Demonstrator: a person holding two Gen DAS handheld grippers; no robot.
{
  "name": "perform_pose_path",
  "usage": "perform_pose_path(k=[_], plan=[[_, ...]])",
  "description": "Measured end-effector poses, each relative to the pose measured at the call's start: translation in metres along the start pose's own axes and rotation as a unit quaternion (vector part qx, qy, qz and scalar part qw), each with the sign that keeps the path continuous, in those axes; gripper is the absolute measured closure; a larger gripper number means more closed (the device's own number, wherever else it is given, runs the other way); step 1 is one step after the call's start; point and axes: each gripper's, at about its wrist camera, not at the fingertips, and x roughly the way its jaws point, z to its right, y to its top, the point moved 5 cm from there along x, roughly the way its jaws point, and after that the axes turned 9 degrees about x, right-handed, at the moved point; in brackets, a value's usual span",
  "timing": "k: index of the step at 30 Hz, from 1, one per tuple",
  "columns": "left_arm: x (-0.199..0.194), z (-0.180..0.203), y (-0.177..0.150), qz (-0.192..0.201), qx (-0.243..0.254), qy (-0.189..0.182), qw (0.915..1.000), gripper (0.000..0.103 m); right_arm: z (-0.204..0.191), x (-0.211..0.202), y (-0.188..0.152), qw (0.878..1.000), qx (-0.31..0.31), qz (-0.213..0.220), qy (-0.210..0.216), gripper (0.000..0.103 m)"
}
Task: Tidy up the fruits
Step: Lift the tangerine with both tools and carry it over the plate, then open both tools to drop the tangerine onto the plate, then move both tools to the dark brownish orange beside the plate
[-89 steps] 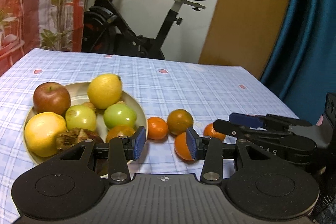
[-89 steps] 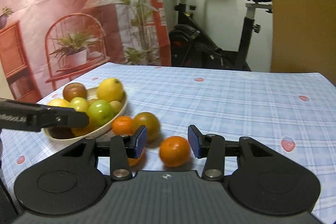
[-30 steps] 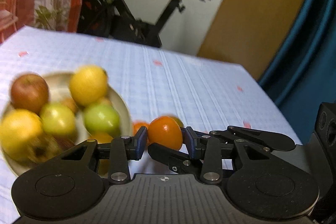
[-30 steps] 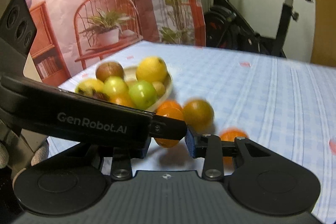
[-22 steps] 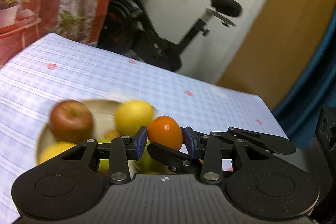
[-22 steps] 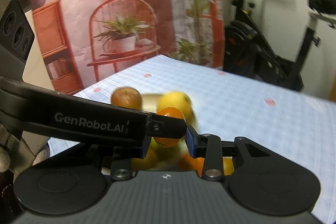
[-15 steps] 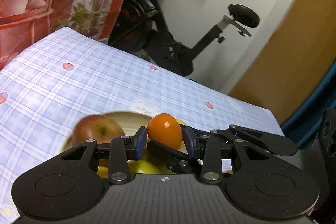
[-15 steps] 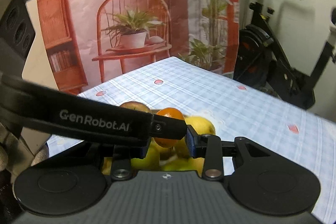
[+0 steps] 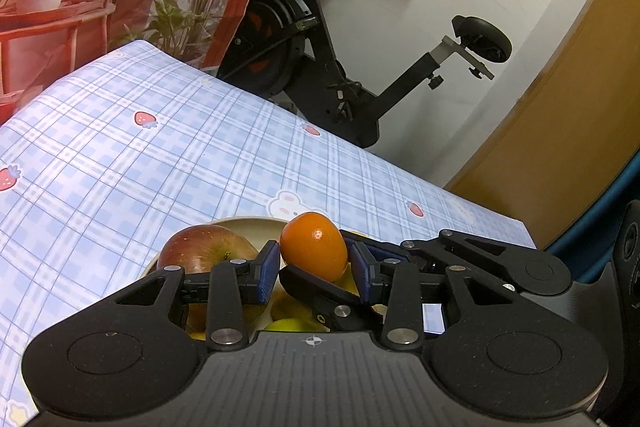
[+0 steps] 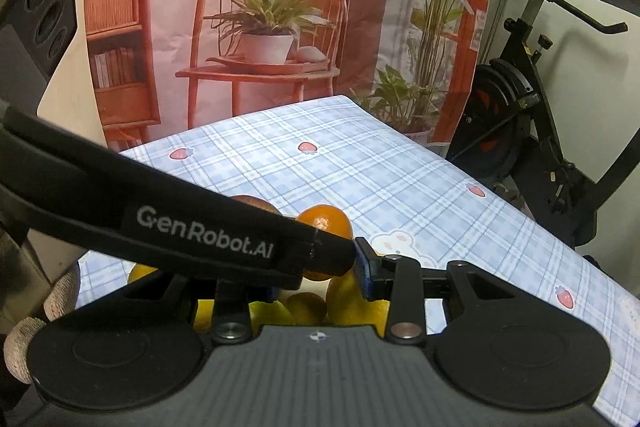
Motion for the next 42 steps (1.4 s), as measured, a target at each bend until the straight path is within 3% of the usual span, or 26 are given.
perform_pose_path(k=[10, 16, 25, 33, 42], plan=[[-0.003, 0.004, -0.003, 0.0, 0.007, 0.004, 1.0, 0.059, -0.001, -0.003, -0.001, 1.0, 0.003, -0.003, 0.002, 0.063], [-0.007, 0.009, -0.003, 0.004, 0.023, 0.015, 0.9996, 0.052, 0.002, -0.009, -0.001, 1.0, 0.01, 0.005, 0.003, 0.062], [-0.02, 0.022, 0.0, 0.016, 0.047, 0.037, 0.9981, 0.051, 0.025, -0.054, -0.015, 0.997, 0.061, 0.046, 0.003, 0.061], [-0.012, 0.069, -0.008, -0.002, 0.097, 0.0, 0.9952, 0.051, 0.07, -0.112, -0.064, 0.986, 0.144, 0.074, -0.046, 0.057], [0.008, 0.104, -0.034, -0.051, 0.146, -0.029, 0.9876, 0.051, 0.083, -0.122, -0.102, 0.98, 0.181, 0.058, -0.063, 0.055]])
